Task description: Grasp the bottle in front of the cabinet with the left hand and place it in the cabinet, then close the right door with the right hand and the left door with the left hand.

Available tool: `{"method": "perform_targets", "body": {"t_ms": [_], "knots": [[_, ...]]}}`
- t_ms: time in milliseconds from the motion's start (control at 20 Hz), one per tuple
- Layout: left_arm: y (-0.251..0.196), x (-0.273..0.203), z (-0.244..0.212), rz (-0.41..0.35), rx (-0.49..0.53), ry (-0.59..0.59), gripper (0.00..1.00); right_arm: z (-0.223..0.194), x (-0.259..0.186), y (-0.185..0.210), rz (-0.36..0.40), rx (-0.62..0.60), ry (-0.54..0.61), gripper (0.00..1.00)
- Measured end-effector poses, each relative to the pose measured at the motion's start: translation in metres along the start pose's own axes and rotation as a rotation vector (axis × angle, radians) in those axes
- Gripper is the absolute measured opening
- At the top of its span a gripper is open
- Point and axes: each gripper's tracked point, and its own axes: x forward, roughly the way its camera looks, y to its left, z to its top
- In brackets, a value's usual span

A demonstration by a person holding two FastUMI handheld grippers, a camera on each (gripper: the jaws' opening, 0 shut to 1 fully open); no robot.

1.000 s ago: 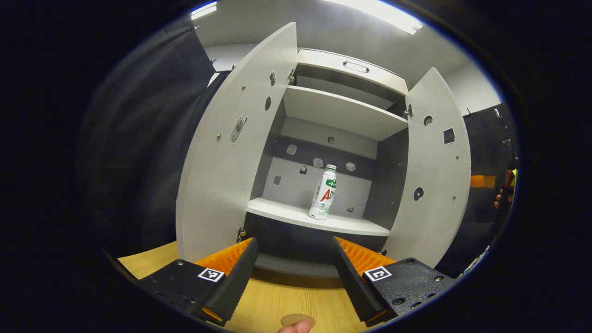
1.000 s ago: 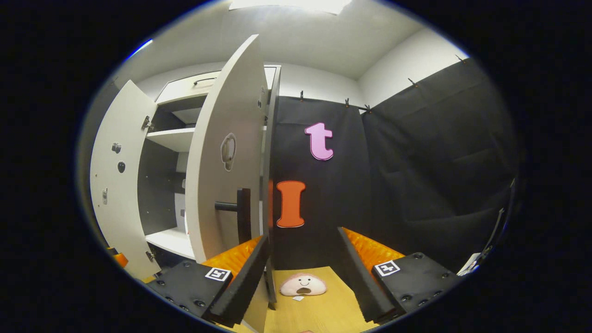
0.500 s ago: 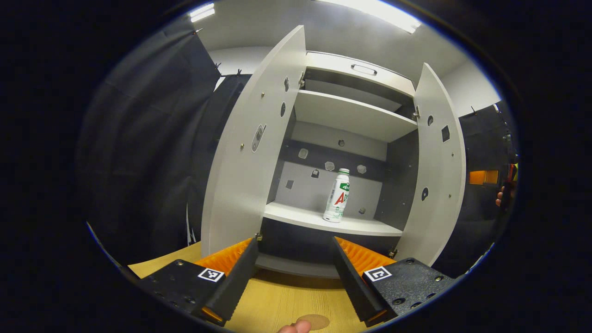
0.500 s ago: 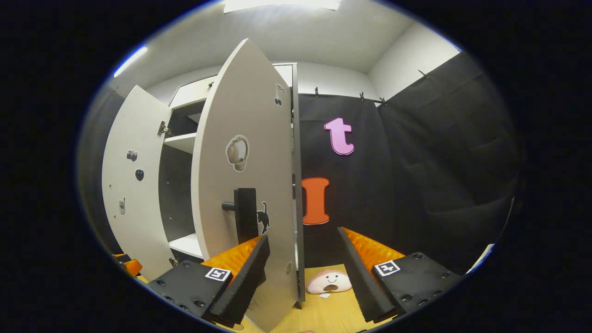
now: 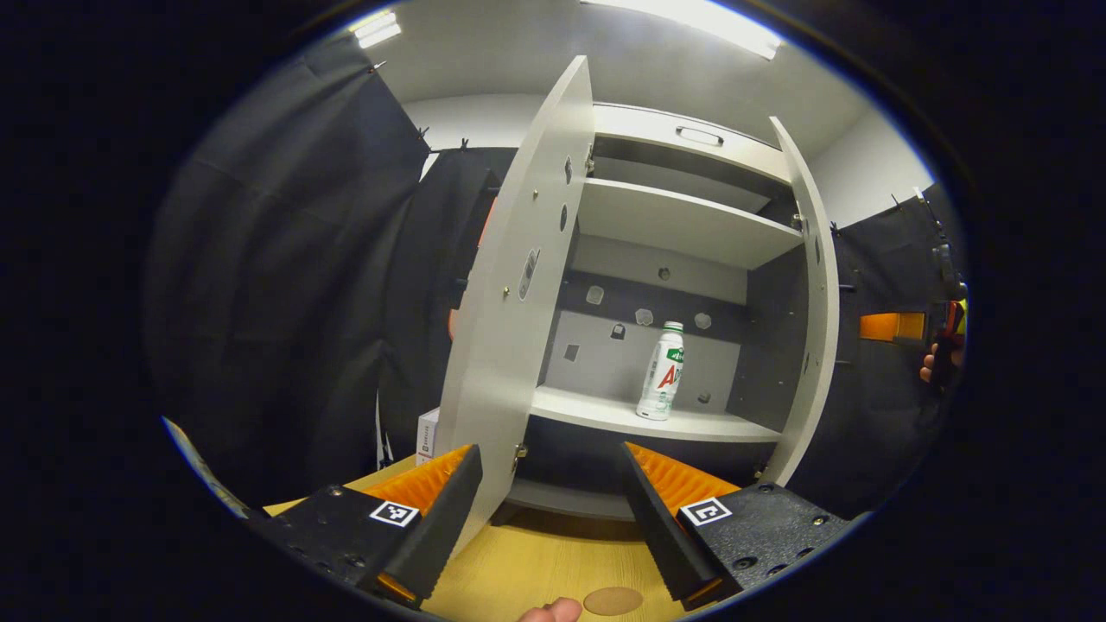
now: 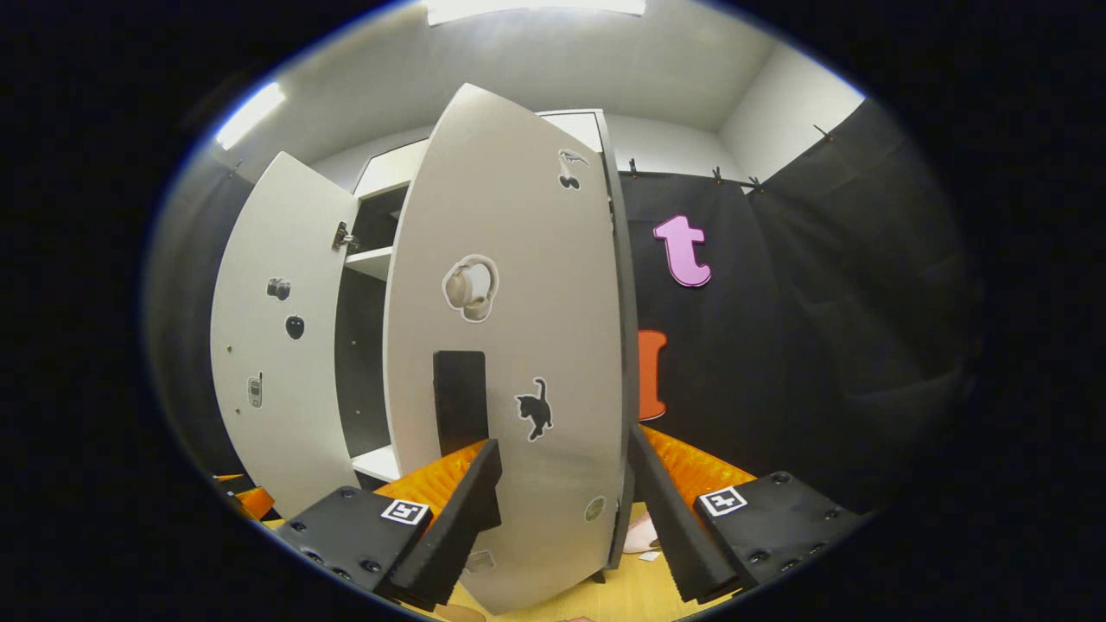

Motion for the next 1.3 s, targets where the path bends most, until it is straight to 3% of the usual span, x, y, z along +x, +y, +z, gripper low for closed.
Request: {"method": "perform_targets", "body": {"t_ms": [300,450,500,550,850,1150,1300], "knots": [[0.023,-0.002,0.006,0.052,-0.030,-0.012,0.95,-0.007,0.021,0.033,0.070,0.004,0.021,1.00],[0.037,-0.001,0.015,0.080,-0.037,-0.033,0.95,-0.016,0.041,0.047,0.089,0.009,0.035,0.96],[0.041,-0.002,0.019,0.086,-0.051,-0.040,0.95,-0.020,0.047,0.052,0.100,0.011,0.046,1.00],[0.046,-0.004,0.022,0.095,-0.066,-0.046,0.95,-0.018,0.053,0.053,0.099,0.015,0.035,0.96],[0.091,-0.008,0.047,0.176,-0.112,-0.102,0.95,-0.023,0.068,0.063,0.089,0.022,0.043,0.95],[0.142,-0.013,0.065,0.274,-0.061,-0.135,0.94,-0.030,0.089,0.069,0.058,0.029,0.048,0.95],[0.152,-0.012,0.081,0.275,-0.087,-0.166,0.95,-0.031,0.088,0.070,0.046,0.062,0.054,0.95]]}}
